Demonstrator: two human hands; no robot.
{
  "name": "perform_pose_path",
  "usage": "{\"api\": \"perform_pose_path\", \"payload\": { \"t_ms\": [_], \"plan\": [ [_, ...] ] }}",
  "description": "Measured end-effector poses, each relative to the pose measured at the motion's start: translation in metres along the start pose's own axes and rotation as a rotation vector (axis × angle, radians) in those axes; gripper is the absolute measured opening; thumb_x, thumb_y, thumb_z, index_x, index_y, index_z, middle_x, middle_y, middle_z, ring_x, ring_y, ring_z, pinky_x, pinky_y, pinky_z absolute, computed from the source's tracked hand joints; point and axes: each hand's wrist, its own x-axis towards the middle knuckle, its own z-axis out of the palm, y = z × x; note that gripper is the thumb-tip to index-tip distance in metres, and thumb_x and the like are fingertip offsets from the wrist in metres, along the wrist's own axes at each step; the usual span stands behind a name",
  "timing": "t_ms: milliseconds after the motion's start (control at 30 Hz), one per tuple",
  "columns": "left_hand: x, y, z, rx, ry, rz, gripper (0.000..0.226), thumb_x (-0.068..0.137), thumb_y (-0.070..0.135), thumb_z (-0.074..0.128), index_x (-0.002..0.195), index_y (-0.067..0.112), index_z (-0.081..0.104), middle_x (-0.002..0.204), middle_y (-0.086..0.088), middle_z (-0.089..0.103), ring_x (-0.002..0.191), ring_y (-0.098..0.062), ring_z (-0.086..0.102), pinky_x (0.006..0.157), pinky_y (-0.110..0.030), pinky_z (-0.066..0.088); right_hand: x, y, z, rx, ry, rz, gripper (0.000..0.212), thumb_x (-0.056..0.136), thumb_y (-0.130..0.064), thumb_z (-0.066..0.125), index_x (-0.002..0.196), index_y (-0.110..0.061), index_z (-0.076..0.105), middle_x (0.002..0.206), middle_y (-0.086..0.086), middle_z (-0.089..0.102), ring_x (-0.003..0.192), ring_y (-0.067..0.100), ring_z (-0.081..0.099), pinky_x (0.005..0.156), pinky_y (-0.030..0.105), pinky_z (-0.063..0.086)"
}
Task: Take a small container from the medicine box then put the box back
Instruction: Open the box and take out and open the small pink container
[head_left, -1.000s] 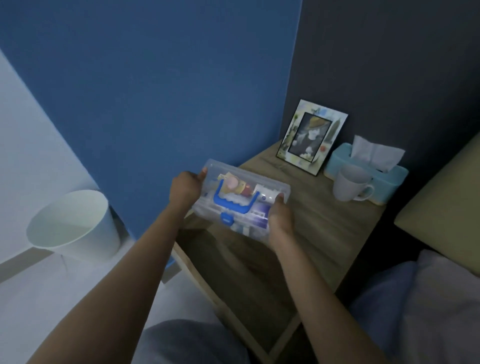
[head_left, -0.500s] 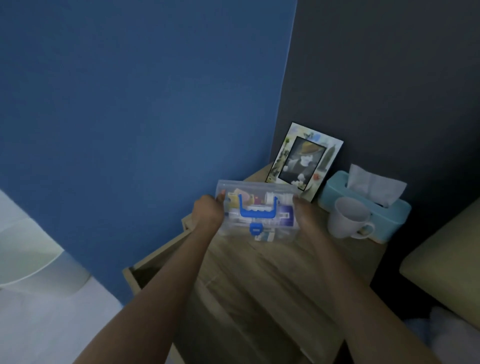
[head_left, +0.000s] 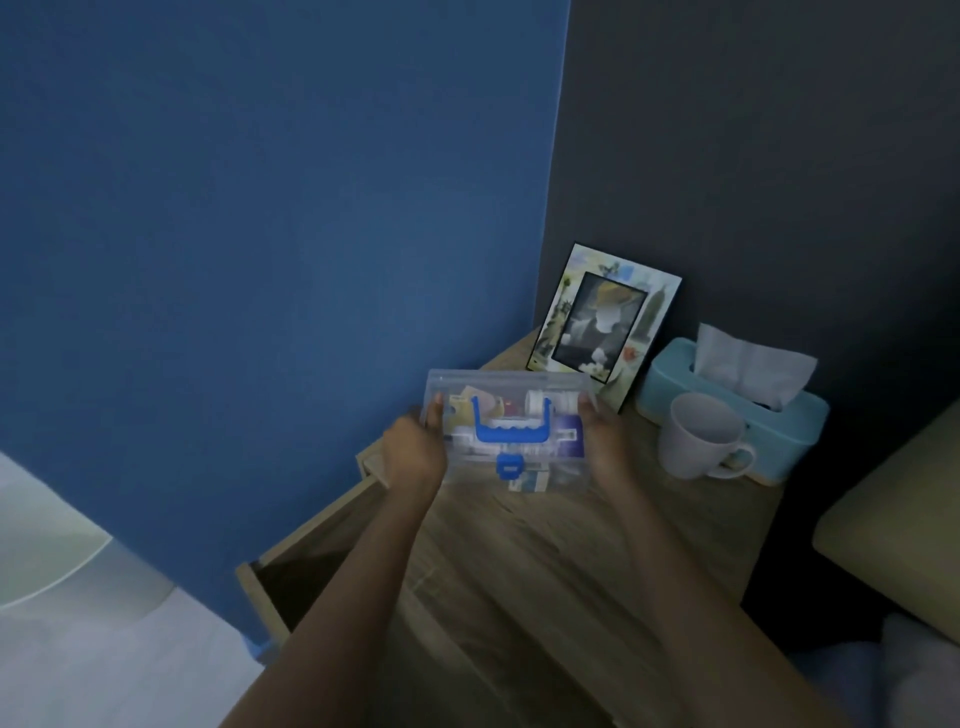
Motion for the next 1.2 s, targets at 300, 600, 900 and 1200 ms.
{"api": "perform_pose_path", "payload": {
  "t_ms": [300,600,900,1200],
  "plan": [
    [-0.085,-0.016,0.028,-0.123,-0.227,0.053,0.073,0.073,0.086,0.02,0.069,0.026,0.06,0.063,0.003,0.063,0.06,-0.007,0.06,0.056,-0.024,0.045,0.002,0.005,0.002,0.05,0.038,0.003,0.025,0.1,-0.036,0.041,0.085,-0.027,0.058,0.095,0.01,0.067,0.075,0.02,0.065,0.071,0.037,0.055],
    [-0.075,-0.004,0.048,-0.294,-0.34,-0.203,0.09,0.077,0.082,0.029,0.079,0.003,0.073,0.077,-0.008,0.073,0.076,-0.019,0.066,0.074,-0.033,0.05,0.002,0.009,0.003,0.035,0.035,0.009,0.032,0.099,-0.041,0.039,0.097,-0.018,0.061,0.095,0.012,0.07,0.086,0.031,0.07,0.082,0.05,0.058],
    [-0.085,-0.005,0.045,-0.502,-0.406,-0.22,0.043,0.093,0.055,0.042,0.082,0.024,0.07,0.084,0.007,0.07,0.084,-0.008,0.064,0.072,-0.021,0.046,0.005,0.011,0.003,0.042,0.032,-0.008,0.037,0.1,-0.037,0.039,0.11,-0.01,0.062,0.1,0.016,0.07,0.09,0.033,0.069,0.081,0.048,0.056],
    [-0.1,-0.039,0.024,-0.51,-0.026,-0.193,0.041,0.077,0.045,0.071,0.109,0.032,0.049,0.11,0.007,0.056,0.097,-0.011,0.058,0.075,-0.024,0.046,-0.001,0.011,-0.002,0.101,0.015,-0.09,0.037,0.101,-0.039,0.036,0.119,-0.016,0.06,0.11,0.009,0.067,0.099,0.027,0.066,0.085,0.043,0.054]
  ]
}}
